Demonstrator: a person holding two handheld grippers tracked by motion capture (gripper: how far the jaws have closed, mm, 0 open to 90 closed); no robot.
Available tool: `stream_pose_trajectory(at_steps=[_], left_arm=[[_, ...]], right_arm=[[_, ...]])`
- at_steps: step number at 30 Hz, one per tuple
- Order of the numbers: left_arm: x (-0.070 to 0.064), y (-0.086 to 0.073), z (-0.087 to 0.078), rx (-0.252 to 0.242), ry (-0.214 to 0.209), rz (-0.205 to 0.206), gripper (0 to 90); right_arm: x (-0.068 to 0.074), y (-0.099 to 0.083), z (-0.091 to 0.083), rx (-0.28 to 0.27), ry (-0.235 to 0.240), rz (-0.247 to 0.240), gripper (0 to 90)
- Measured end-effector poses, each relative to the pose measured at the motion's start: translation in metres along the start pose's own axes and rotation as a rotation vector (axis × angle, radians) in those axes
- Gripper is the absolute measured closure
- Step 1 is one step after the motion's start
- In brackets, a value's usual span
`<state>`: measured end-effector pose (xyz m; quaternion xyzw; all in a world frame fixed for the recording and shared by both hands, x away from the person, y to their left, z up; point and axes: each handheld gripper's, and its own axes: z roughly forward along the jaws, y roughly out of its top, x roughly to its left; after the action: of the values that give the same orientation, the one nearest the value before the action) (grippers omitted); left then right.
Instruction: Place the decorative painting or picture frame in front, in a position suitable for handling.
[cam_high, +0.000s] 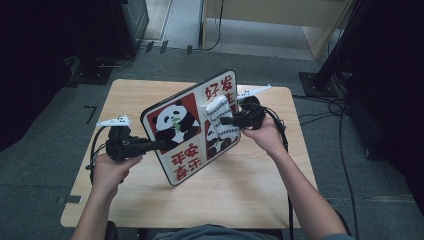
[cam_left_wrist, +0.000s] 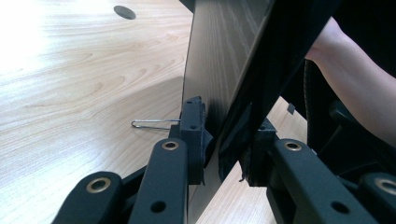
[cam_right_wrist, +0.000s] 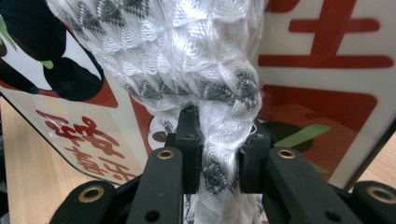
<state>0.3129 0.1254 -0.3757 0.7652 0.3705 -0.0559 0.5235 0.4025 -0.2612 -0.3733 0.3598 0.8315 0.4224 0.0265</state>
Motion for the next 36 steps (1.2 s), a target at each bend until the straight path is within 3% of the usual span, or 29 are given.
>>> stream_pose_trajectory(at_steps=[16,36], left_arm=[[0.0,0.0,0.0,0.0,-0.001,0.001,75.0],[0.0,0.0,0.0,-0.001,-0.001,0.001,75.0]], right_arm=[[-0.005,-0.014,0.007,0.015,0.003,0.019,77.4],[-0.01,-0.045,0.022,0.043,0.001,0.063,77.3]])
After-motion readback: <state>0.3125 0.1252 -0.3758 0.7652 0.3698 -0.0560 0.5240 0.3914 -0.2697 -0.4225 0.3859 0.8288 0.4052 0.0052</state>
